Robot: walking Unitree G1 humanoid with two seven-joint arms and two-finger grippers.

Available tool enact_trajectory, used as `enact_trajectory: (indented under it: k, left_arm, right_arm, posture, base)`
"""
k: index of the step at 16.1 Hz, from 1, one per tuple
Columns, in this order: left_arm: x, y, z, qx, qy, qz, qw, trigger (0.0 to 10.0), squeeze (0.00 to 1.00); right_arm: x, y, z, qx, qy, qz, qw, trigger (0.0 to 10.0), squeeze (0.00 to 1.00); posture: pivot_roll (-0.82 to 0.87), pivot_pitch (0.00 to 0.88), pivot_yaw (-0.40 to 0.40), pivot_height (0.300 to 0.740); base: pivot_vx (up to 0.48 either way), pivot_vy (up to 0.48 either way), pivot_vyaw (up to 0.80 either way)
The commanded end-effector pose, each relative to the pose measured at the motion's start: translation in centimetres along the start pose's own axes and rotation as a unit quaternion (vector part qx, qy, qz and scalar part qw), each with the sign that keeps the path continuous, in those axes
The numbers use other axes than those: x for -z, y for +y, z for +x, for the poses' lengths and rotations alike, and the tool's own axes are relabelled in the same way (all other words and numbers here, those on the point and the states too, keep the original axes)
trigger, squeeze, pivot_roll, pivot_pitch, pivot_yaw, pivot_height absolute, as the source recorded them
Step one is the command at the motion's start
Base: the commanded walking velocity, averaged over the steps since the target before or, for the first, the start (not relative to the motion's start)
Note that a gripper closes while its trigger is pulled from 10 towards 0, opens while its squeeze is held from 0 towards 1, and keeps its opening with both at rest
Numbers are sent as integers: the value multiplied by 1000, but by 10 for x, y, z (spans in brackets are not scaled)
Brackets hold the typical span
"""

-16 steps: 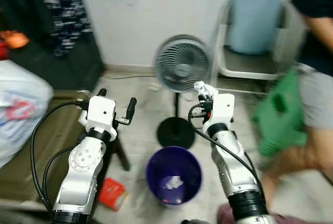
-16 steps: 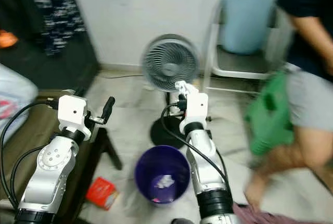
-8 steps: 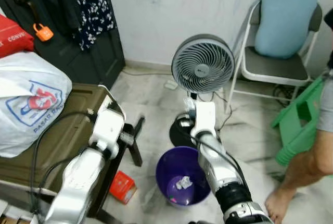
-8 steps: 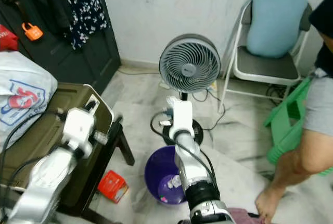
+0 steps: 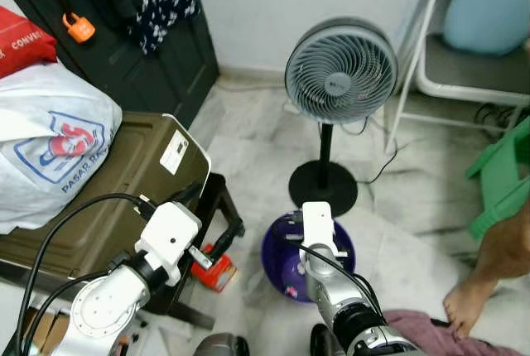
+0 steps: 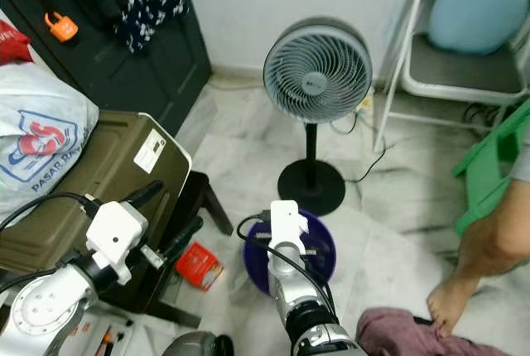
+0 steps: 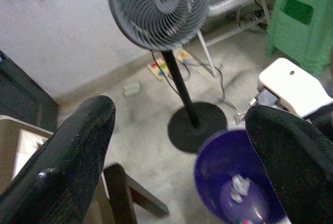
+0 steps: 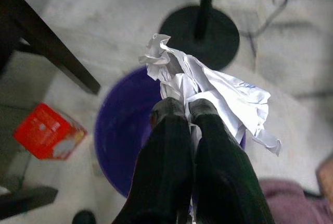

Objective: Clean up the room

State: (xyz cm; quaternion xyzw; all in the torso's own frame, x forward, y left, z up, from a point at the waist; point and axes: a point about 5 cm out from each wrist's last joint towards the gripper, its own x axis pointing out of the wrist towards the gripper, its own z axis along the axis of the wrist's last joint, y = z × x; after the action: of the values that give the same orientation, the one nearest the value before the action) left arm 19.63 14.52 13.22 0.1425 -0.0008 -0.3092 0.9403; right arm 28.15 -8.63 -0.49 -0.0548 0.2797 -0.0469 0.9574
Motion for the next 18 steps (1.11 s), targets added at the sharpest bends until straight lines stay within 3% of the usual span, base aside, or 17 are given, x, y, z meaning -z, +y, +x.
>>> enact_trajectory:
  k: [1, 3, 5, 9, 10, 11, 18]
  left_arm:
    - [3, 1, -7, 6, 19, -5, 1000, 10000, 0]
    - [5, 1, -14, 6, 35, -17, 999, 10000, 0]
    - [1, 1, -12, 0, 37, -23, 999, 10000, 0]
    - [3, 1, -16, 0, 47, -25, 999, 10000, 0]
    - [3, 2, -15, -3, 47, -24, 999, 10000, 0]
    - [2, 4, -14, -6, 47, -23, 999, 10000, 0]
    - [3, 8, -11, -14, 46, -17, 999, 10000, 0]
  right_arm:
    - [1, 4, -1, 5, 5, 6, 1000, 10000, 0]
    - [4, -5, 2, 31, 13, 8, 999, 10000, 0]
    - [-11, -25, 9, 81, -32, -2, 996, 10000, 0]
    - [-28, -41, 15, 98, -67, -1, 993, 10000, 0]
    - [-29, -40, 16, 95, -70, 4, 993, 10000, 545]
    - [-30, -39, 15, 84, -75, 19, 993, 10000, 1000]
    - [-49, -23, 14, 35, -119, 66, 990, 10000, 1000]
  posture:
    - [213, 253, 168, 740]
    - [219, 265, 174, 740]
    - [225, 262, 178, 740]
    - [232, 255, 178, 740]
    - [232, 251, 176, 740]
    - [232, 249, 175, 740]
    - [229, 233, 179, 740]
  base:
    - [0, 0, 0]
    - [0, 0, 0]
    - [0, 0, 0]
    - [0, 0, 0]
    - [0, 0, 0]
    - [0, 0, 0]
    - [0, 0, 0]
